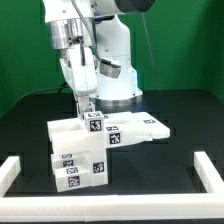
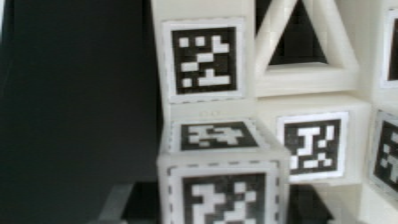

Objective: Assemble chair

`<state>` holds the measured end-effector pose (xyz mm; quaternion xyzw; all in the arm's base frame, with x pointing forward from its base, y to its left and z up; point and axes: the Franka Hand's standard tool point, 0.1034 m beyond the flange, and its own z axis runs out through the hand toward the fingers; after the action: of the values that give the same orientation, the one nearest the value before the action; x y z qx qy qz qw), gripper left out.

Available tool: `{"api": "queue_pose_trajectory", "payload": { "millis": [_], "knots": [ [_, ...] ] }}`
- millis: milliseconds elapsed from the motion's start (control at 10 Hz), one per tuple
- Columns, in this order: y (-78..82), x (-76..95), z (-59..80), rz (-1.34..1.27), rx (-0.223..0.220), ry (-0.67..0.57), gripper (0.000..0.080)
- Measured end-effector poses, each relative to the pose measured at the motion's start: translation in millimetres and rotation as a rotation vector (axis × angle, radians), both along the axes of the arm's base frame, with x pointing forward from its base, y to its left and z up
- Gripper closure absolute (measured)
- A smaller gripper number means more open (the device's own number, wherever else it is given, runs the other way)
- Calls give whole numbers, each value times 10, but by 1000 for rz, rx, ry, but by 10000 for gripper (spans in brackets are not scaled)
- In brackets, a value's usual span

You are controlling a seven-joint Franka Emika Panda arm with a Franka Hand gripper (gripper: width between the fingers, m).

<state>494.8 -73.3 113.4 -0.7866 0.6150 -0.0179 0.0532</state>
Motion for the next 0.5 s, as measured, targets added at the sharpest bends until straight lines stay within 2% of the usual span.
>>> {"api": "queue_pose_trajectory", "payload": {
  "millis": [200,300,400,500],
  "knots": [
    [0,0,0,0,0,0,238],
    [1,3,7,0,1,-1,168],
    [22,3,95,11,30,-4,168],
    [37,25,297,12,79,-27,153]
  ]
}}
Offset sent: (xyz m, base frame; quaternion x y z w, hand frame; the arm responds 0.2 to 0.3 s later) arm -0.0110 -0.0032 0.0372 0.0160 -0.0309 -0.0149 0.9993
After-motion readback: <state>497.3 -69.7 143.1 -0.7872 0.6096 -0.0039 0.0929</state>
